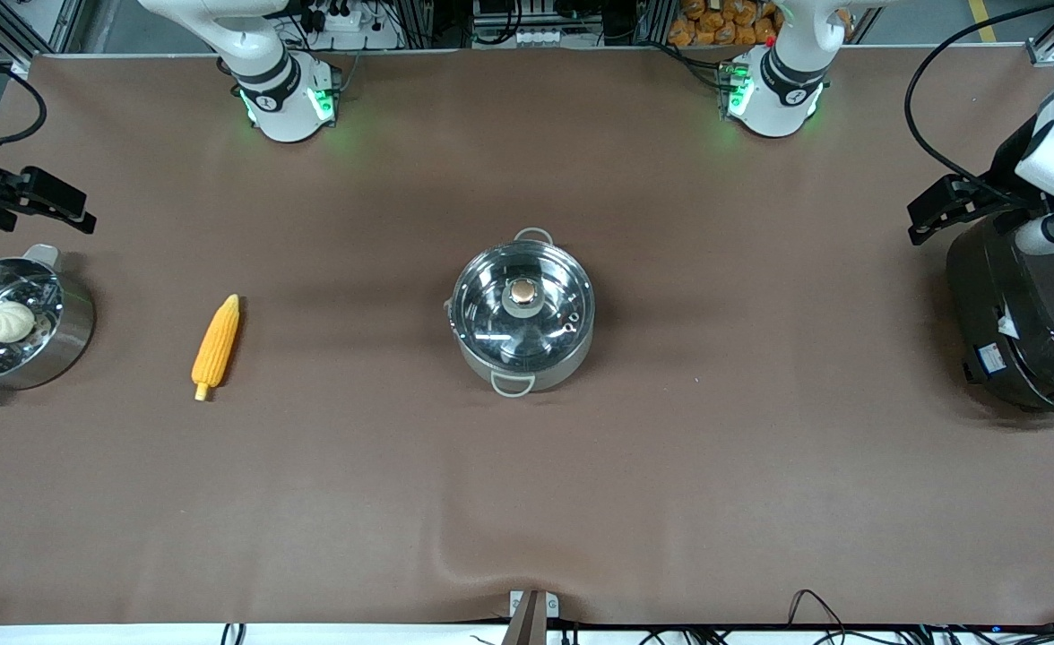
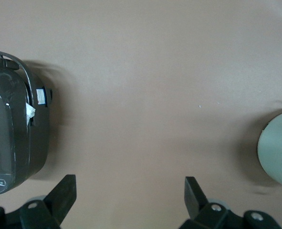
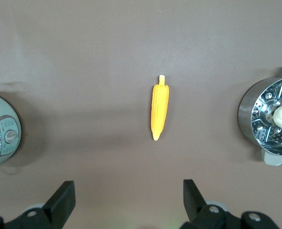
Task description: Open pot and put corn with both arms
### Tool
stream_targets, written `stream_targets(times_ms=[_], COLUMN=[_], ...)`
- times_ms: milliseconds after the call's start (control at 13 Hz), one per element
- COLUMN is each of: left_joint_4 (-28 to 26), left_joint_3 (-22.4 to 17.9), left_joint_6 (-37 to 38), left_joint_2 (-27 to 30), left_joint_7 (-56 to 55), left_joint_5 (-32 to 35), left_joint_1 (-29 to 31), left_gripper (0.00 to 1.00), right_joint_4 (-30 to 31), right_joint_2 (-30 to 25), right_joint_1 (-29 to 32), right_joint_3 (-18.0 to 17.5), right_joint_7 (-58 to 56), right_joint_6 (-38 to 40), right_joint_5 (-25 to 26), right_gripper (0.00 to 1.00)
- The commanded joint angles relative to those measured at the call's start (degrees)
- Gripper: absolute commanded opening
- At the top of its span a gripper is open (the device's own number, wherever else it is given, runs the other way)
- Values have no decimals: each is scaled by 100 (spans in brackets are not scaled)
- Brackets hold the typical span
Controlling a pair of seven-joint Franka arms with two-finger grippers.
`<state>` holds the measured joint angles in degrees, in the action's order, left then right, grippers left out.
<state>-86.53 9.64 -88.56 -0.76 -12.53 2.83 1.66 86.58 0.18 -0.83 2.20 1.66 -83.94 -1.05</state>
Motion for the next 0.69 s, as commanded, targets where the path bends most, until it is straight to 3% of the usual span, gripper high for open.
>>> stream_targets(times_ms=[0,385,615], left_joint_4=[-40,-22,-22], left_joint_3=[47,55,205], left_joint_6=[50,173,112], left_joint_2=[75,41,-143], left_joint_7=[49,49,-405], left_joint_5=[24,24,-28], left_joint_1=[36,-7,-385], left_gripper=[100,100,100], right_joint_4=[8,8,8], right_joint_2=[-71,-71,-62], right_joint_1=[3,-5,3], right_joint_3=[-9,-9,-9], right_joint_7=[80,80,80], right_joint_6=[53,53,53], right_joint_5=[-71,-71,-71], right_gripper=[100,100,100])
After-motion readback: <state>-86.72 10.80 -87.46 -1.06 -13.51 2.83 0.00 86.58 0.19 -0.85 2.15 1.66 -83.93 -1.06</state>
